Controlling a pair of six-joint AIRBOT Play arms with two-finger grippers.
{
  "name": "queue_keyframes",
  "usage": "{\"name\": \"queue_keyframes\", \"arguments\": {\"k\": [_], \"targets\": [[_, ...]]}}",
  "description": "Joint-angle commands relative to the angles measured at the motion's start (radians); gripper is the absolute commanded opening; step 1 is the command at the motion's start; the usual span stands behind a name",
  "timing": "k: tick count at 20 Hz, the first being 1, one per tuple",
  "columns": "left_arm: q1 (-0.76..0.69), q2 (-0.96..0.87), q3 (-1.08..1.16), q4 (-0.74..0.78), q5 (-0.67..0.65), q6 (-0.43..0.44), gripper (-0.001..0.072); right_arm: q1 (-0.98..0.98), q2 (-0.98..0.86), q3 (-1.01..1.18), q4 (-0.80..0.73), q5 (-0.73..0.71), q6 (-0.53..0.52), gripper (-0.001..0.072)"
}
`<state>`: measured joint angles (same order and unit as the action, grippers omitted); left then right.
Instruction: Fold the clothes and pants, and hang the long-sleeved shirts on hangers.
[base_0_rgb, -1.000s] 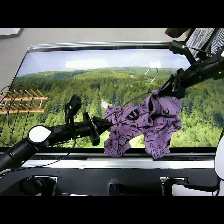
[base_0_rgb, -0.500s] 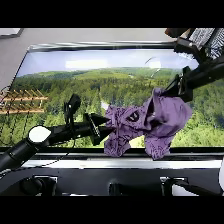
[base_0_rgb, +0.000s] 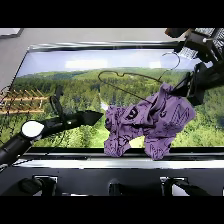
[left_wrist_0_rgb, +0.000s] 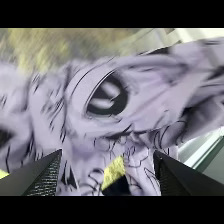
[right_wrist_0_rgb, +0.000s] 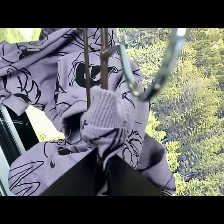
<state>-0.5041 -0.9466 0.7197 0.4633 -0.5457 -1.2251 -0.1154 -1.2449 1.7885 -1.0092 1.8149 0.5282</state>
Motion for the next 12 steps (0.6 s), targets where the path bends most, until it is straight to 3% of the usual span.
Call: {"name": "queue_keyframes", "arguments": {"k": [1,5,6,12], "targets": [[-0.113,-0.076,0.005,0.079,0.132,-0.272,0.0650,0.000,0.011,0.000,-0.006,-0.008,0.037,0.0039],[-0.353,-0.258,0.182,0.080,0.308,-0.301,0.0651,0.000,0.010,0.000,-0.014,-0.011,0.065,0.0039],[-0.392,-0.304,0.249,0.080,0.330,-0.301,0.0683,0.000,0.010,0.000,-0.023,-0.011,0.071,0.0040],[-0.476,-0.463,0.458,0.113,0.323,-0.278,0.0666,0.000,0.010,0.000,-0.051,-0.016,0.090,0.0041]]}}
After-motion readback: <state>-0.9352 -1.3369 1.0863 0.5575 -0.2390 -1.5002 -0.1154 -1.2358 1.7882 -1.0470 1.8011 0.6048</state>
